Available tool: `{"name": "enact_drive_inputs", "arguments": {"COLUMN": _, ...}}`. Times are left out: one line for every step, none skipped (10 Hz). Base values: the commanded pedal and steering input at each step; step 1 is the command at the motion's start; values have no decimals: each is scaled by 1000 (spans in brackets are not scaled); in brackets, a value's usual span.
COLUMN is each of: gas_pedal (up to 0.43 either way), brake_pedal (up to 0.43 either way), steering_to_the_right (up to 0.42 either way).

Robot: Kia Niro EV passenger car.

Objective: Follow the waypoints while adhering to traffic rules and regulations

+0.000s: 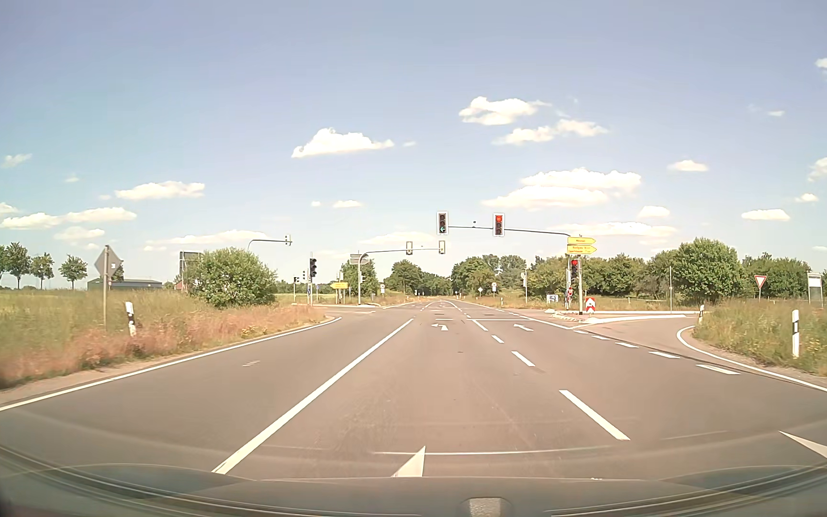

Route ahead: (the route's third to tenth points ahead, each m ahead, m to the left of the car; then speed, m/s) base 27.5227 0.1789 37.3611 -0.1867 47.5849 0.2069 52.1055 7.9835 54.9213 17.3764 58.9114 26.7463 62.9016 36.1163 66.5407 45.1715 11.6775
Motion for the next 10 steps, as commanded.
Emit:
{"name": "enact_drive_inputs", "arguments": {"gas_pedal": 0, "brake_pedal": 140, "steering_to_the_right": 5}}
{"name": "enact_drive_inputs", "arguments": {"gas_pedal": 0, "brake_pedal": 134, "steering_to_the_right": 3}}
{"name": "enact_drive_inputs", "arguments": {"gas_pedal": 0, "brake_pedal": 140, "steering_to_the_right": 2}}
{"name": "enact_drive_inputs", "arguments": {"gas_pedal": 0, "brake_pedal": 140, "steering_to_the_right": 1}}
{"name": "enact_drive_inputs", "arguments": {"gas_pedal": 0, "brake_pedal": 140, "steering_to_the_right": 1}}
{"name": "enact_drive_inputs", "arguments": {"gas_pedal": 0, "brake_pedal": 134, "steering_to_the_right": 1}}
{"name": "enact_drive_inputs", "arguments": {"gas_pedal": 0, "brake_pedal": 140, "steering_to_the_right": 1}}
{"name": "enact_drive_inputs", "arguments": {"gas_pedal": 0, "brake_pedal": 140, "steering_to_the_right": 1}}
{"name": "enact_drive_inputs", "arguments": {"gas_pedal": 0, "brake_pedal": 140, "steering_to_the_right": 1}}
{"name": "enact_drive_inputs", "arguments": {"gas_pedal": 0, "brake_pedal": 140, "steering_to_the_right": 1}}
